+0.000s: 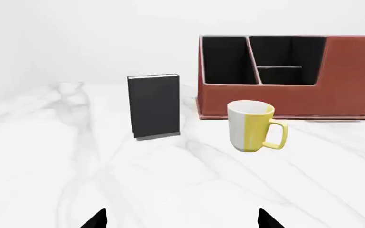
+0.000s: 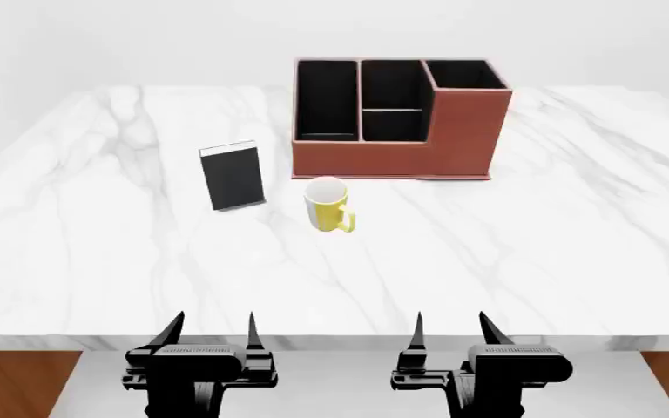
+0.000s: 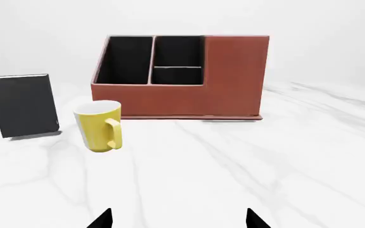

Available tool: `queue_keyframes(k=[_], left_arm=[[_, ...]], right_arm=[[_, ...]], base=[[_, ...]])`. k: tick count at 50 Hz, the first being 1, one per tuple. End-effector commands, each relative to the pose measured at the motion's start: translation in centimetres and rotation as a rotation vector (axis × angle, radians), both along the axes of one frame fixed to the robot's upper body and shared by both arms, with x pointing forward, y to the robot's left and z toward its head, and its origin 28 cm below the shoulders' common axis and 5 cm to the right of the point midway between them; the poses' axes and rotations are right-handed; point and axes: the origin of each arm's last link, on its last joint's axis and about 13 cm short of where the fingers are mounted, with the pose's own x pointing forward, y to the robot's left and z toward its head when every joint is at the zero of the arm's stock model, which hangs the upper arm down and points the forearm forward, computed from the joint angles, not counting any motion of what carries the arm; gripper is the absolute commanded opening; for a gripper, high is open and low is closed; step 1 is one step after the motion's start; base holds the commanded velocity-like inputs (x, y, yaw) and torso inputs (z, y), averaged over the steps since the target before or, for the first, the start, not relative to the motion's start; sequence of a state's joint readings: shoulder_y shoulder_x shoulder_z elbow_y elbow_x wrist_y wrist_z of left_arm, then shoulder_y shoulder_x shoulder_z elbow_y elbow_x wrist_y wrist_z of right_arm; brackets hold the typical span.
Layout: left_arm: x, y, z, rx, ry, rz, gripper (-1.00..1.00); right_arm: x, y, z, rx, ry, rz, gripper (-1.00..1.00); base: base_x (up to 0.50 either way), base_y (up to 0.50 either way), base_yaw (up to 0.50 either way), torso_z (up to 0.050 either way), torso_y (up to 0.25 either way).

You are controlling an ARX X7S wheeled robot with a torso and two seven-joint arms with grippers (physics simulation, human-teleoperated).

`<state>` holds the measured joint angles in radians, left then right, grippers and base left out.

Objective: Pick up the yellow and white mug and place it to the right of the caddy.

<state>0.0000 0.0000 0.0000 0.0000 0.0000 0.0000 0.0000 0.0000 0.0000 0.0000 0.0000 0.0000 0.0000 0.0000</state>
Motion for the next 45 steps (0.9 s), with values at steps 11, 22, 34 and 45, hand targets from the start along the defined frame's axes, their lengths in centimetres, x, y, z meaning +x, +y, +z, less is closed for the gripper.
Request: queue_keyframes(k=[11, 22, 34, 45], left_arm=[[0.3, -0.4, 3.0, 0.012, -0.009, -0.034, 1.0], [1.4, -0.8, 8.2, 0.033, -0.05, -0.069, 1.0], [1.7, -0.8, 13.0, 0.081, -0.127, -0.071, 1.0], [1.6, -0.5, 13.7, 0.087, -0.15, -0.049, 1.0]], right_arm=[[0.4, -0.7, 3.3, -0.028, 0.008, -0.013, 1.0], [1.4, -1.8, 7.8, -0.087, 0.014, -0.024, 1.0], [1.6, -2.3, 12.1, -0.145, -0.03, 0.005, 1.0], [1.4, -2.6, 13.0, -0.157, -0.047, 0.01, 1.0]], base=[[0.0, 0.0, 0.0, 0.0, 0.0], [0.0, 0.0, 0.0, 0.0, 0.0], [0.0, 0.0, 0.0, 0.0, 0.0], [0.12, -0.12, 0.0, 0.0, 0.0]])
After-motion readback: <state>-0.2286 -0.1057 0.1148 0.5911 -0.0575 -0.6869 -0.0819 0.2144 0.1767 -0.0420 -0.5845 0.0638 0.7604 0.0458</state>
